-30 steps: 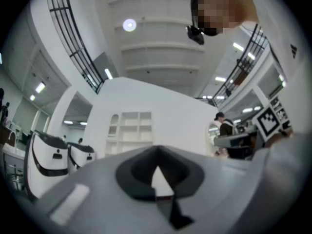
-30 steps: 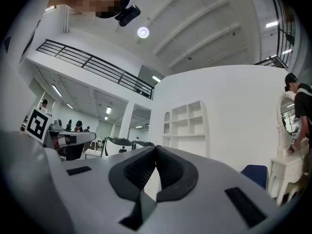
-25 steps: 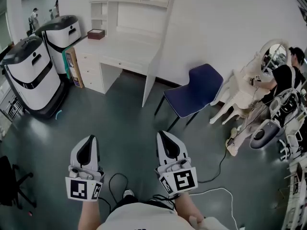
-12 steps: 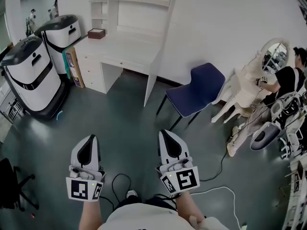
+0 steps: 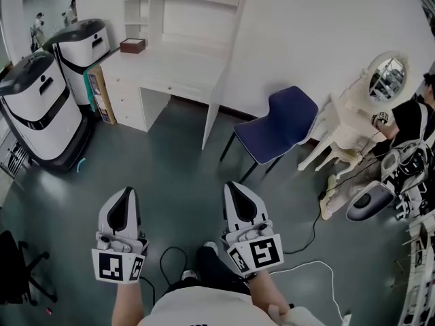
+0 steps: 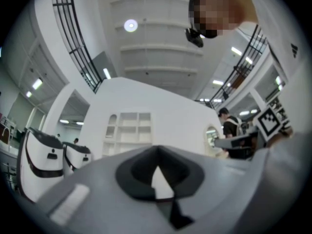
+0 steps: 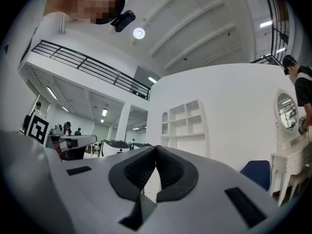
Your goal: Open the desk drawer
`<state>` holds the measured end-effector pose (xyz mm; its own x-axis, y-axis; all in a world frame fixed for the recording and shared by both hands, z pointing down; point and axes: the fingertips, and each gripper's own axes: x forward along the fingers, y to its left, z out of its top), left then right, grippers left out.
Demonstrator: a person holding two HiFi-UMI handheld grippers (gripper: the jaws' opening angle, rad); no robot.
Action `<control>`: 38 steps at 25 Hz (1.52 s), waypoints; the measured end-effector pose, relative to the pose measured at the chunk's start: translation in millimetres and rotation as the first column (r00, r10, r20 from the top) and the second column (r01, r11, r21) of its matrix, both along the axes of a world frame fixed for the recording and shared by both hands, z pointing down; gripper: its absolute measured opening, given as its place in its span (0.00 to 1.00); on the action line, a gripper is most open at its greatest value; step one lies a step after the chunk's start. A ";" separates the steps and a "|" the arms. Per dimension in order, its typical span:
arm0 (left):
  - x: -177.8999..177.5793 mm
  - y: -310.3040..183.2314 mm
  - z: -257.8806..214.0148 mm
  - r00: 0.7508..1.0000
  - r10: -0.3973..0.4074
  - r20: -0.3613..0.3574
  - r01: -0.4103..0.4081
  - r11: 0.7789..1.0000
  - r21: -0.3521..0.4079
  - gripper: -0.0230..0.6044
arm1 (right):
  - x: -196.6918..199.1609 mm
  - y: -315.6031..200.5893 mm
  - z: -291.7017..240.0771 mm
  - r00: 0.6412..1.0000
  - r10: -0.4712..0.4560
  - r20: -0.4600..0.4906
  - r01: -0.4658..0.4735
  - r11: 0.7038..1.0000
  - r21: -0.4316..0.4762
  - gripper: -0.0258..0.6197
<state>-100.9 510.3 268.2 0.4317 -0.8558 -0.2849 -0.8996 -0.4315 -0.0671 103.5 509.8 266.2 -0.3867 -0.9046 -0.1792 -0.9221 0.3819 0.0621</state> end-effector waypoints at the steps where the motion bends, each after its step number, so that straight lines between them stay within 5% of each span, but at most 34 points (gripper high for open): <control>1: 1.1 -4.1 -0.4 1.000 0.002 -0.004 -0.002 1.000 0.000 0.05 | 1.9 -4.3 0.2 1.000 0.003 0.001 -0.003 1.000 -0.003 0.04; 27: 68.5 -262.7 -22.7 0.998 -0.070 0.002 0.070 0.997 0.031 0.05 | 61.7 -285.3 -19.2 0.995 -0.105 -0.006 0.105 0.994 0.034 0.04; 38: 89.5 -329.6 -23.8 0.995 -0.094 0.012 0.094 0.995 0.026 0.05 | 76.7 -359.2 -11.7 0.989 -0.146 0.024 0.145 0.989 0.019 0.04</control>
